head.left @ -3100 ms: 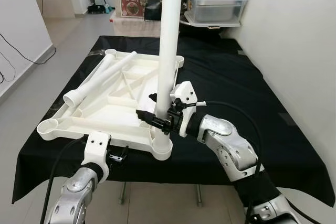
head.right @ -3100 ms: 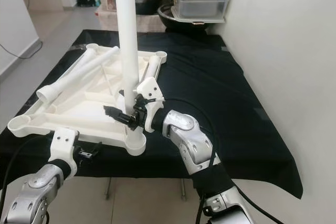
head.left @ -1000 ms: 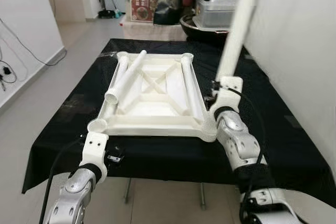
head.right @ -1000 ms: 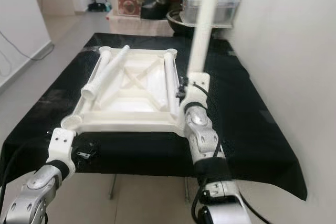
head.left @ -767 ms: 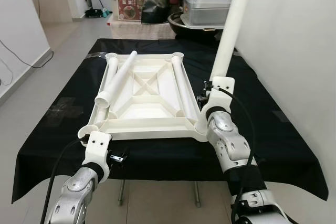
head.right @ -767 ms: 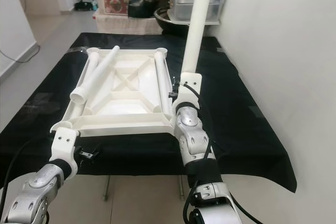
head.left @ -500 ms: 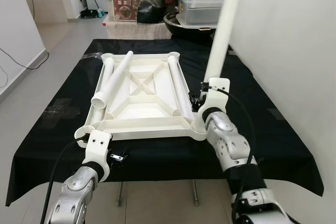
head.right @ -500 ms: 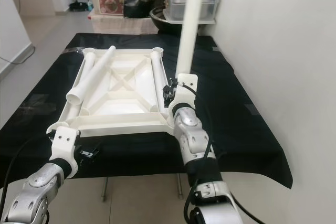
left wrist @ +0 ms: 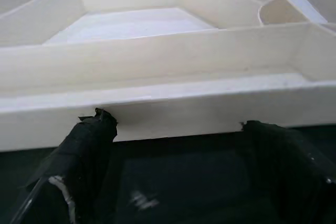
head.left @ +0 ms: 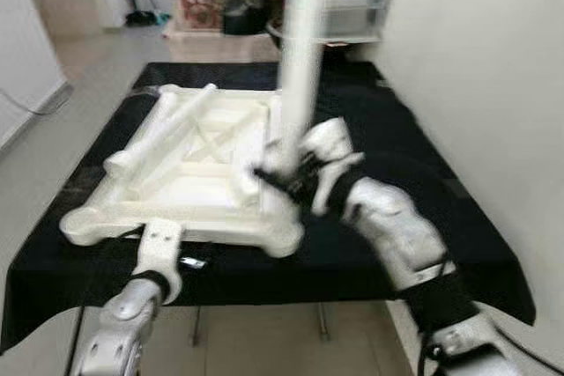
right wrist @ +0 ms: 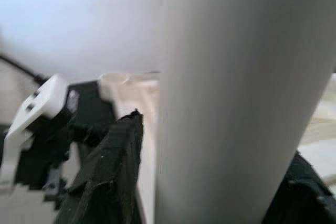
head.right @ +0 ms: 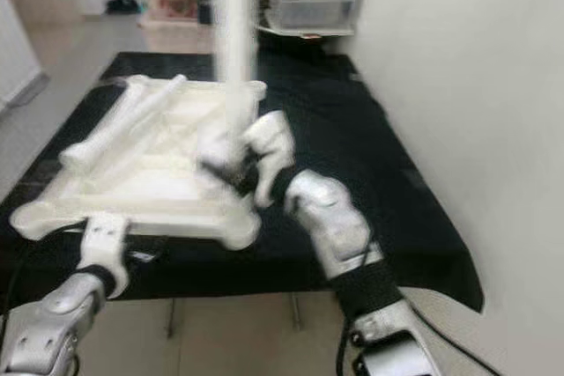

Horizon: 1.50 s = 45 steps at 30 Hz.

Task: Building children table

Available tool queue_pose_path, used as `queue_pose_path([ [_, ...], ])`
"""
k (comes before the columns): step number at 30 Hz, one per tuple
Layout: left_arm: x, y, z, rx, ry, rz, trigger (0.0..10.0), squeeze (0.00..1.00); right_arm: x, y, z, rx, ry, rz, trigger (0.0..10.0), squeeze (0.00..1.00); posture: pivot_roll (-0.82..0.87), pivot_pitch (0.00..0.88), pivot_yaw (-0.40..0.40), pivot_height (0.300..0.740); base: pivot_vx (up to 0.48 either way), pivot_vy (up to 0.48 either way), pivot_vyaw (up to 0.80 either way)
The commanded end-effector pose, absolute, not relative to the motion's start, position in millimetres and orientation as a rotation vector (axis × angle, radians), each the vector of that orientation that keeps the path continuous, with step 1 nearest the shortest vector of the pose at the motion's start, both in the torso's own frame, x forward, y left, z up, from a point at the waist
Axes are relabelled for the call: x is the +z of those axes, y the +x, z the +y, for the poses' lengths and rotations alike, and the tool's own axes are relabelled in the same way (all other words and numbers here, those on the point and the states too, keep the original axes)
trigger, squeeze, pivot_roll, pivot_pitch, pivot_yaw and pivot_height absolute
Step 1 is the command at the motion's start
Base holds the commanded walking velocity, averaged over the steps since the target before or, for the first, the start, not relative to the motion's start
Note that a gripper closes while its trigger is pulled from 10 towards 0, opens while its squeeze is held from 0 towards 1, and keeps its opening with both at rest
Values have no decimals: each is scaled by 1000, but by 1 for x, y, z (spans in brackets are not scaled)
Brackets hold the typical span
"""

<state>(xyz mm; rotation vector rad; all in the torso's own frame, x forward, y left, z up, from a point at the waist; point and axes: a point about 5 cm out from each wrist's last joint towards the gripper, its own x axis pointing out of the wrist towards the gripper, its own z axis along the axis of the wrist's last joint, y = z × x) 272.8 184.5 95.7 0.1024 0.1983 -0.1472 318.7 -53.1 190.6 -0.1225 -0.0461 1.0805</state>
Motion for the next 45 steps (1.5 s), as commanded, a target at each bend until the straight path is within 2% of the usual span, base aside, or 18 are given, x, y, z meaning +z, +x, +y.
queue_pose_path([
  [1, 96, 274, 182, -162, 113, 197, 10000, 0, 187, 311, -42, 1161, -144, -45, 10000, 0, 122, 0, -65, 740, 0, 0, 0],
  [2, 95, 272, 183, -158, 114, 200, 10000, 0, 181, 322, -40, 1084, -140, -4, 0, 0, 121, 0, -62, 740, 0, 0, 0],
  [4, 94, 272, 183, -158, 115, 202, 10000, 0, 179, 328, -40, 1034, -137, 20, 0, 0, 121, 0, -62, 740, 0, 0, 0],
  [7, 94, 271, 183, -158, 117, 203, 10000, 0, 168, 358, -60, 691, -87, 144, 0, 0, 120, 0, -61, 740, 0, 0, 0],
  [8, 94, 271, 183, -158, 117, 203, 10000, 0, 168, 358, -60, 691, -87, 144, 0, 0, 120, 0, -61, 740, 0, 0, 0],
  [11, 94, 272, 183, -158, 117, 204, 10000, 0, 159, 376, -98, 299, 22, 209, 0, 0, 118, 0, -58, 740, 0, 0, 0],
  [15, 93, 271, 182, -161, 118, 207, 10000, 0, 151, 377, -140, -74, 120, 223, 0, 0, 113, 0, -55, 740, 0, 0, 0],
  [19, 93, 271, 182, -163, 118, 209, 10000, 0, 146, 371, -152, -209, 112, 227, 0, 0, 114, 0, -54, 740, 0, 0, 0],
  [22, 92, 270, 182, -162, 121, 211, 10000, 0, 145, 368, -151, -238, 103, 225, 0, 0, 113, 0, -53, 740, 0, 0, 0],
  [23, 92, 270, 183, -161, 122, 212, 10000, 0, 144, 365, -147, -245, 109, 228, 4431, 0, 110, 0, -51, 740, 0, 0, 0],
  [24, 92, 270, 183, -161, 122, 213, 10000, 0, 143, 364, -142, -233, 114, 232, 10000, 0, 109, 0, -50, 740, 0, 0, 0],
  [27, 91, 272, 181, -172, 125, 214, 10000, 0, 144, 367, -124, -135, 117, 244, 10000, 0, 103, 0, -46, 740, 0, 0, 0],
  [31, 92, 274, 180, -176, 126, 209, 10000, 0, 148, 368, -118, -119, 112, 221, 10000, 0, 105, 0, -48, 740, 0, 0, 0],
  [32, 93, 274, 180, -175, 125, 207, 10000, 0, 154, 368, -117, -101, 127, 180, 10000, 988, 108, 0, -51, 740, 0, 0, 0],
  [40, 91, 270, 182, -167, 125, 211, 10000, 0, 175, 360, -111, 8, 130, 39, 10000, 1000, 105, 0, -59, 740, 0, 0, 0],
  [45, 90, 267, 182, -163, 119, 216, 10000, 0, 183, 346, -119, 60, 99, -11, 10000, 1000, 97, 0, -64, 740, 0, 0, 0],
])
